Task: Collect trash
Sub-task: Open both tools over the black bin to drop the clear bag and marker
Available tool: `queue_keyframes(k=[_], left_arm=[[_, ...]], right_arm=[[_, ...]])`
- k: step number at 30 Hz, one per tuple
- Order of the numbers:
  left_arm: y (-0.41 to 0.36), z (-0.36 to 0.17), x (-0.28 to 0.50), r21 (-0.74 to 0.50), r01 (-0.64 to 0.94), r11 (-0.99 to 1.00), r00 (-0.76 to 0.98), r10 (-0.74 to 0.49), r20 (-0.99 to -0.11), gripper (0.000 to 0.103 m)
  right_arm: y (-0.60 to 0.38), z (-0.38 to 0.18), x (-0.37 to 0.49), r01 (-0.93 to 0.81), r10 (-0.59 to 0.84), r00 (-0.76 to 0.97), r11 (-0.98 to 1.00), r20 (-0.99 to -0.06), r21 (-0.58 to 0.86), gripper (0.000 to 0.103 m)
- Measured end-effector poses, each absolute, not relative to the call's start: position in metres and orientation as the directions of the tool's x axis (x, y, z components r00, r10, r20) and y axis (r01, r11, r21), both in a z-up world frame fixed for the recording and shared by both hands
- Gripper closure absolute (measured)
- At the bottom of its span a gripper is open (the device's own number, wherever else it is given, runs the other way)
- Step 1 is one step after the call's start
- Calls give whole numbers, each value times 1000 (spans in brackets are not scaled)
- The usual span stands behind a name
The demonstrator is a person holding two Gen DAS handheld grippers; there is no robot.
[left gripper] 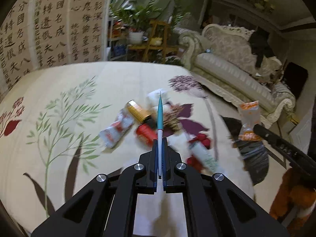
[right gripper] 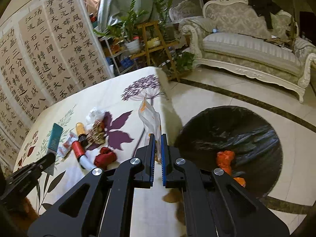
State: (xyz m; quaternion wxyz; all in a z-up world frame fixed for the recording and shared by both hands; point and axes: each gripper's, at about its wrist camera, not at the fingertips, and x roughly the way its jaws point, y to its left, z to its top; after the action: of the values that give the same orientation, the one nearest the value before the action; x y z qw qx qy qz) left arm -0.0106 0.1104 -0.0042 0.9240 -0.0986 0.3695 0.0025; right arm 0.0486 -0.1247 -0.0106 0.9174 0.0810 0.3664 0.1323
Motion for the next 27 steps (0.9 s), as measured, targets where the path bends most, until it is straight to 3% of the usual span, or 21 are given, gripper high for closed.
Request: queue_keyframes(k=[12,27], left_arm=[[24,-12,28,-172,132,976,695,-215,-686,99],[-57,-34,66,-85,256,963,651,-237,-721,98]], right_arm=[[-191,-23,52,-12,147,730,979,-668,203,97],[-231,-58,72,90,70,695,979,-715,184,97]])
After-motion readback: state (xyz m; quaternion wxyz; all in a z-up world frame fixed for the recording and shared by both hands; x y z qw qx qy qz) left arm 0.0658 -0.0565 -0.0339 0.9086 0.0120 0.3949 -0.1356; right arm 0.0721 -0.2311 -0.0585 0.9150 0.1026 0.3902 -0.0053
